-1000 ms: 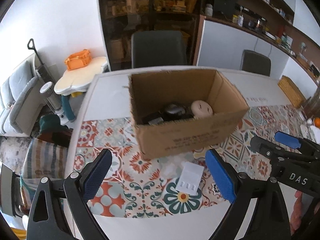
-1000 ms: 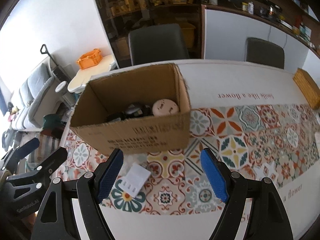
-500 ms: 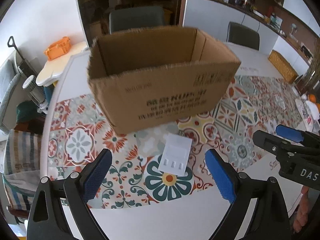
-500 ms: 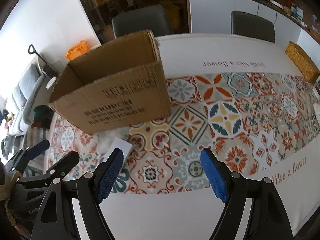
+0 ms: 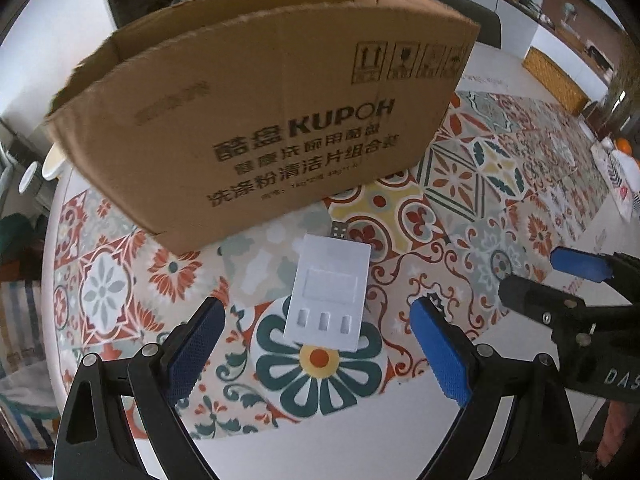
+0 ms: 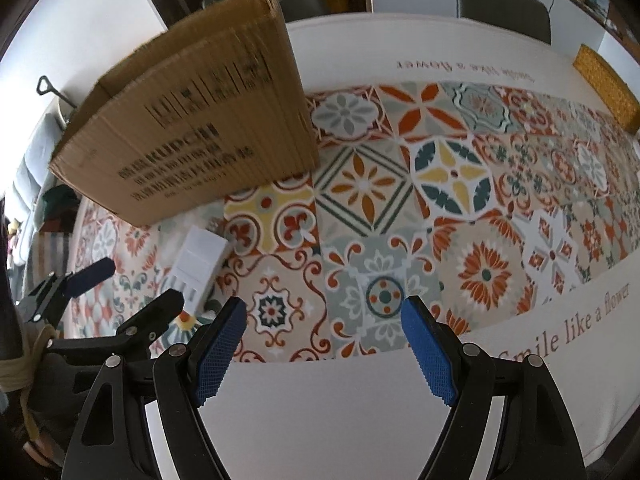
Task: Organize rigid objects
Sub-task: 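Move the left tool back to the white charger block on the table, then close the left tool on the white charger block and lift it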
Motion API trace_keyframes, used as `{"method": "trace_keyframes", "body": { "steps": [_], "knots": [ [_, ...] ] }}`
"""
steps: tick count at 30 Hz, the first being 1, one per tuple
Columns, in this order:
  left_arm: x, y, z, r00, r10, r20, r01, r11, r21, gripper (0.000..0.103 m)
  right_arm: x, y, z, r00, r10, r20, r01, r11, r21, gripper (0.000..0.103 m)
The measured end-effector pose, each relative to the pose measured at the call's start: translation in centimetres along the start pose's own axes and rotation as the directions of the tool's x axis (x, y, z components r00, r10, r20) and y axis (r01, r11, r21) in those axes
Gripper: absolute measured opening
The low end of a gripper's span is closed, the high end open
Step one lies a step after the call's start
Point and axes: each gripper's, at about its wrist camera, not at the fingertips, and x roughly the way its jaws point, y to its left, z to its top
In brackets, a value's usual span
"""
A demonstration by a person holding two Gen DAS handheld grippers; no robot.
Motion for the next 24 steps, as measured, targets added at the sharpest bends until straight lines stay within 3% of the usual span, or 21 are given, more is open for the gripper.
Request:
{"method": "trace_keyframes", "body": {
  "steps": [5,14,18,22,24],
  "knots": [
    [2.2,-0.3,0.5,1.0,-0.013,-0.024,0.014,1.0,0.025,0.094,1.9,-0.6,-0.1,0.999,0.002,-0.047,-0.001,1.0,0.026,0.079],
    [5.1,-0.3,0.8,0.998,-0.021,-0.067,0.022,1.0,0.017,0.078,4.3,-1.0,0.1,0.996,-0.004,-0.09,0.008,0.999,0.037,0.079],
    [5.5,-0.5,0.7,0.997,-0.018,-0.069,0.019,1.0,0.016,0.069,4.9,-0.9,0.2,0.995,-0.005,-0.1,0.008,0.999,0.031,0.079],
    [5.4,-0.6,0.8,0.999,-0.009,-0.051,0.01,1.0,0.021,0.051,5.3,-0.7,0.2,0.995,-0.006,-0.104,0.008,1.0,0.024,0.079],
    [5.3,-0.6,0.8,0.999,-0.013,-0.045,0.014,1.0,0.019,0.047,5.5,-0.6,0.3,0.994,-0.006,-0.105,0.008,1.0,0.021,0.079]
  ]
}}
